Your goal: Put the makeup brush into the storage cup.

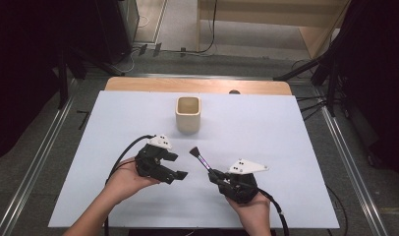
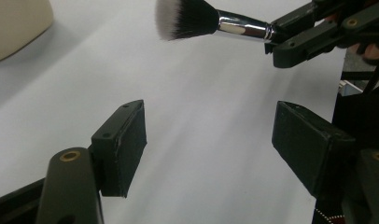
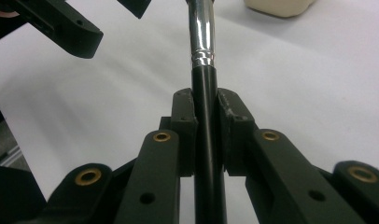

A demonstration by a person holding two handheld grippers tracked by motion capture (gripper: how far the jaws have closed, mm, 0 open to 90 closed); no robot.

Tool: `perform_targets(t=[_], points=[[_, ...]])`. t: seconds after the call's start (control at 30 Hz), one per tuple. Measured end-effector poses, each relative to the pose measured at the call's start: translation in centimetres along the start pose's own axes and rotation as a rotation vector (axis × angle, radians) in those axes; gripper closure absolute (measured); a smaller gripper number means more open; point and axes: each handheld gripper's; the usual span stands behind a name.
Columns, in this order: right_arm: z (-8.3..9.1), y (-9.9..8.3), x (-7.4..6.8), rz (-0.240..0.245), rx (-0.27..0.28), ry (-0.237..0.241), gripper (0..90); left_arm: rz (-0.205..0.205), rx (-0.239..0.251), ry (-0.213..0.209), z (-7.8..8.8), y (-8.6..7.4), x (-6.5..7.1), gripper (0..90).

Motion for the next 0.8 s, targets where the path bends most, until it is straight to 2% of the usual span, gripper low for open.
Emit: perform_targets(t=[0.17, 0.27, 0.37, 0.4, 0.53, 0.57, 0.8], points=[[-0.3, -1.1, 0.0, -0.053, 0.034, 0.015, 79.3, 0.003, 0.010, -0.001, 0.0, 0.0, 0.0, 26.8], [-0.5, -1.5, 0.0, -0.069, 0.053, 0.018, 79.3, 0.008, 0.017, -0.002, 0.0, 0.0, 0.1, 26.8], [-0.9, -2.0, 0.0, -0.120, 0.082, 0.039, 79.3, 0.011, 0.022, -0.003, -0.1, -0.1, 0.1, 26.8], [-0.9, -2.0, 0.0, -0.120, 0.082, 0.039, 79.3, 0.013, 0.026, -0.004, -0.1, -0.1, 0.1, 26.8], [-1.2, -2.4, 0.0, -0.149, 0.117, 0.053, 79.3, 0.030, 0.041, -0.018, -0.1, -0.1, 0.2, 26.8], [-1.4, -2.6, -0.1, -0.169, 0.131, 0.057, 79.3, 0.037, 0.049, -0.017, -0.1, -0.1, 0.3, 26.8], [-1.7, -3.1, -0.2, -0.190, 0.161, 0.053, 79.3, 0.045, 0.066, -0.015, -0.2, -0.1, 0.5, 26.8]])
Point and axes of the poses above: each handheld gripper's, and its own axes: z roughly backward along the jaws, y roughly out of its top, x roughly to its right, and after that the axes turned 2 degrees about x, right-handed
